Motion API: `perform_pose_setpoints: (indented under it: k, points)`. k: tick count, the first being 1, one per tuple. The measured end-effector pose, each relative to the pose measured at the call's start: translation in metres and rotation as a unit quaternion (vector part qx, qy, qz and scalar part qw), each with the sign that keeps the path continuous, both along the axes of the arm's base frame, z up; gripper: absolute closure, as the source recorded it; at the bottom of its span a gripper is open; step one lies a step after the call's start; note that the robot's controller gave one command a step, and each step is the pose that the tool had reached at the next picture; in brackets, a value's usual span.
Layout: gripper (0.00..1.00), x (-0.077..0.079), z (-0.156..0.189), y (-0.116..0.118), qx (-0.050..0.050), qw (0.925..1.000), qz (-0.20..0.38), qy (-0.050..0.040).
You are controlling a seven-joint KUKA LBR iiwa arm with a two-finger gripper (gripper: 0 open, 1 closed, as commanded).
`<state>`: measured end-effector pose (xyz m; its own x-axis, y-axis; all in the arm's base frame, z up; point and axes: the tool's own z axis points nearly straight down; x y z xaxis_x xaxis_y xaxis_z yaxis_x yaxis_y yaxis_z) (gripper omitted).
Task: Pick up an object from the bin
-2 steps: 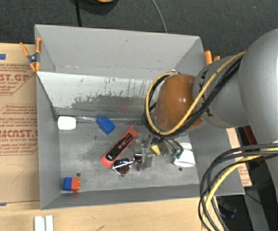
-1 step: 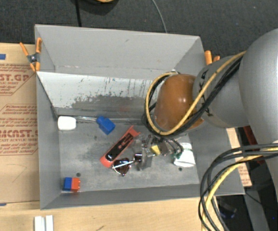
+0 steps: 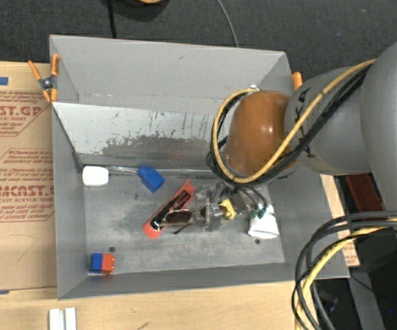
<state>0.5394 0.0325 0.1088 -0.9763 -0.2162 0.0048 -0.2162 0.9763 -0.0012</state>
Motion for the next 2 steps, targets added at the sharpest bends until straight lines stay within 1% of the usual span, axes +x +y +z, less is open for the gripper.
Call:
perform_pose_setpoints:
  k: [1, 2]
  points:
    - [1.0, 0.009, 0.049, -0.003, 0.0, 1.0, 0.006, -0.0047]
    - [1.0, 0.003, 0.169, 0.017, 0.0, 0.9996, 0.027, -0.0016]
